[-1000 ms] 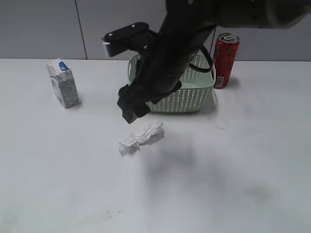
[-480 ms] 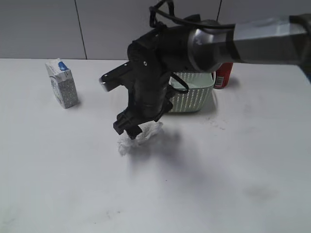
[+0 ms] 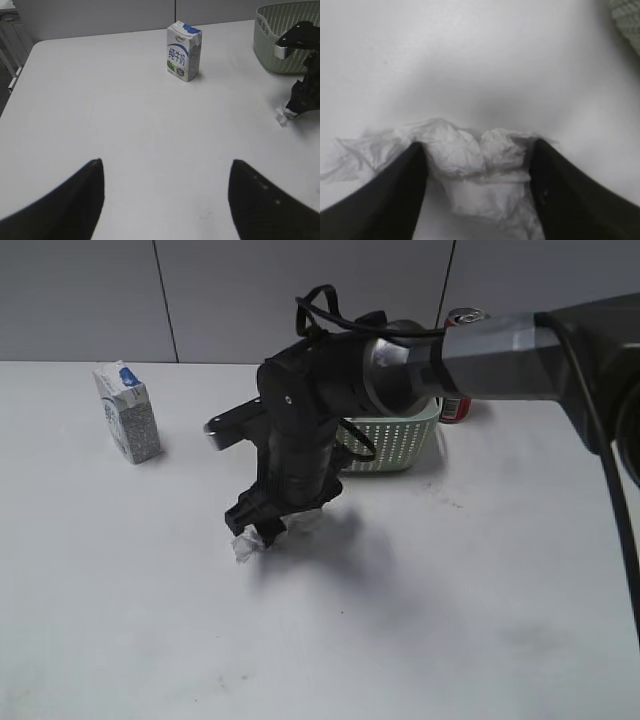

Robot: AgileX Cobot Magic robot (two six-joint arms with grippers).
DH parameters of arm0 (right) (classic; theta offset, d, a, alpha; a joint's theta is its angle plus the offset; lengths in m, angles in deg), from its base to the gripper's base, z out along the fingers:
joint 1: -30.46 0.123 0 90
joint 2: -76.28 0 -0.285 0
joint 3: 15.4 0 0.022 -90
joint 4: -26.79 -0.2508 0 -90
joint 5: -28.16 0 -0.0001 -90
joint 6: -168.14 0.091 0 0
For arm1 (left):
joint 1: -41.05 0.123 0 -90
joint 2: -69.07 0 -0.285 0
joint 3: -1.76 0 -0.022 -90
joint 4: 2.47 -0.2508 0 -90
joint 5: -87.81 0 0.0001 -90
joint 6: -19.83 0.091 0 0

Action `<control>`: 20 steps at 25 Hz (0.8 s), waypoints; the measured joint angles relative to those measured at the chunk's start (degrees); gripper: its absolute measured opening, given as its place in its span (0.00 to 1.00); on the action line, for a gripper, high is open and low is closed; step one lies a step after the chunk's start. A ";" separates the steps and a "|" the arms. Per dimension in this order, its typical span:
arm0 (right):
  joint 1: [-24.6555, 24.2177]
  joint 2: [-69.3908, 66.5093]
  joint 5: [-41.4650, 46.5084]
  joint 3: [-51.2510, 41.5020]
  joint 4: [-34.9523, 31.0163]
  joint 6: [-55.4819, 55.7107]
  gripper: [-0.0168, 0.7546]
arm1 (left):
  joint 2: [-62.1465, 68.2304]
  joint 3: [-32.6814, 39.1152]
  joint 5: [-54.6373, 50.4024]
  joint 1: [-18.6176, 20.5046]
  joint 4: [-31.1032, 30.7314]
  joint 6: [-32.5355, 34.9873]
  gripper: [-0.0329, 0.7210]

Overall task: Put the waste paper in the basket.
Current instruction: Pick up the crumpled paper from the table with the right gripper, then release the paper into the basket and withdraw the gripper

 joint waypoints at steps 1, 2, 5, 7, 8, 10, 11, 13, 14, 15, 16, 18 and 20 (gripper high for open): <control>0.00 0.00 0.00 0.00 -0.48 0.00 0.66 | 0.00 0.00 0.00 0.00 -0.06 0.00 0.82; 0.00 -0.04 0.00 0.00 -1.03 0.05 0.58 | 0.00 0.00 0.00 0.00 -0.11 0.00 0.82; 0.04 -0.11 -0.28 0.04 -2.86 0.10 0.30 | 0.00 0.00 0.00 0.00 -0.17 0.00 0.82; 0.11 -0.31 -0.21 0.63 -3.95 0.17 0.13 | 0.00 0.00 0.00 0.00 -0.17 0.00 0.82; 0.11 -0.52 0.11 1.24 -4.76 0.17 0.08 | 0.00 0.00 0.00 0.00 -0.17 0.00 0.82; 0.11 -0.91 0.72 2.89 -7.03 -0.76 0.05 | 0.00 0.00 0.00 0.00 -0.17 0.00 0.81; 0.06 -1.05 1.03 4.32 -8.13 -1.46 0.05 | 0.00 0.00 0.00 0.00 -0.19 0.00 0.81; 0.06 -1.26 2.08 8.41 -11.43 -3.37 0.05 | 0.00 0.00 0.00 0.00 -0.19 0.00 0.79; 0.06 -1.26 2.55 10.55 -12.56 -4.14 0.05 | 0.00 0.00 0.00 0.00 -0.19 0.00 0.78; 0.06 -1.26 2.79 13.37 -13.51 -5.03 0.05 | 0.00 0.00 0.00 0.00 -0.24 0.00 0.78; 0.12 -1.26 3.15 16.44 -13.93 -5.96 0.05 | 0.00 0.00 0.00 0.00 -0.24 0.00 0.77; 0.12 -1.26 3.40 22.10 -13.76 -7.52 0.05 | 0.00 0.00 0.00 0.00 -0.24 0.00 0.77; 0.12 -1.26 3.45 27.56 -10.97 -8.50 0.05 | 0.00 0.00 0.00 0.00 -0.24 0.00 0.77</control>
